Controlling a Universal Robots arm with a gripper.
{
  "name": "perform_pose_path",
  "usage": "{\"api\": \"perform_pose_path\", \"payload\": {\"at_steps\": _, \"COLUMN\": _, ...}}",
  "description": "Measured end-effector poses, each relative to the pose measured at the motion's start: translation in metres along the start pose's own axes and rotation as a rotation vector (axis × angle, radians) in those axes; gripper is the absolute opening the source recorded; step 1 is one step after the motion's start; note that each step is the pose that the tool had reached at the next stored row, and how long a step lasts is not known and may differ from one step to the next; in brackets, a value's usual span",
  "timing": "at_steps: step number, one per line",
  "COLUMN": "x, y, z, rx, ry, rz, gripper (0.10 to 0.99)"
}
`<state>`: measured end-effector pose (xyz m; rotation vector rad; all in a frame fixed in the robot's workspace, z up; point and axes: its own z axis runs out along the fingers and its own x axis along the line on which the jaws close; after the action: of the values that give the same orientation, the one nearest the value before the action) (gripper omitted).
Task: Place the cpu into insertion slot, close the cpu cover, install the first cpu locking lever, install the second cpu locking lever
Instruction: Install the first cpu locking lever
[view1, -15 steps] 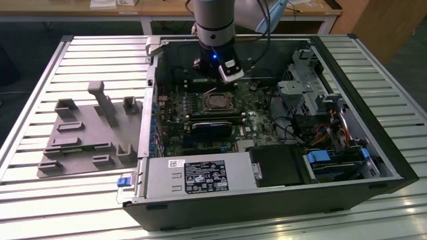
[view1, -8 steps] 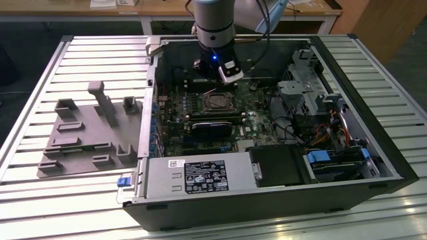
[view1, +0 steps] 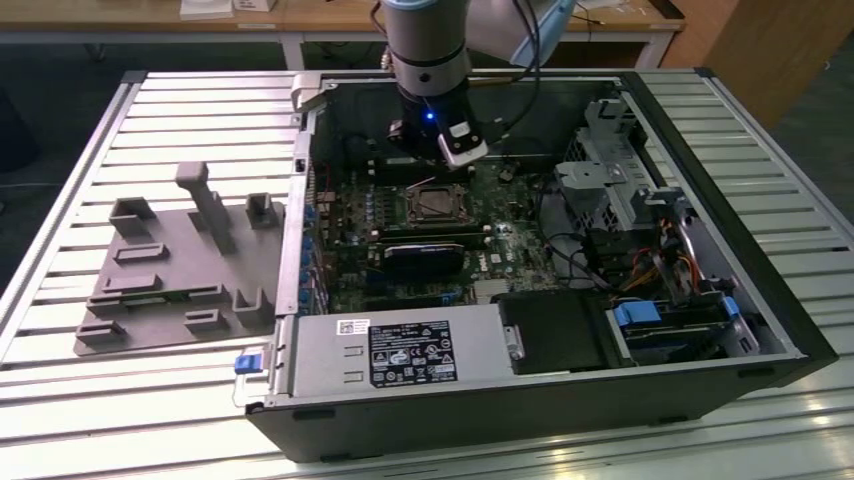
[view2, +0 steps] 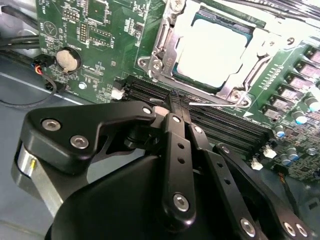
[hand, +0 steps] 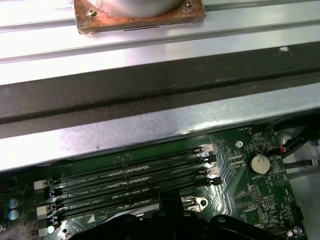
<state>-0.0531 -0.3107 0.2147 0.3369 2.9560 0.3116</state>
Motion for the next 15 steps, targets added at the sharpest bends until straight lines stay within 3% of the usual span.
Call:
{"api": "perform_pose_path", "payload": {"at_steps": 7, "x": 0.0002, "y": -0.0001, "z": 0.0002, "rx": 0.000, "ry": -0.0027, "rz": 0.003, "gripper": 0.102}}
{"api": "perform_pose_path", "payload": {"at_steps": 15, "x": 0.0029, "y": 0.0009, "z": 0.0019, "rx": 0.011, "ry": -0.0247, "rz": 0.027, "gripper": 0.102}}
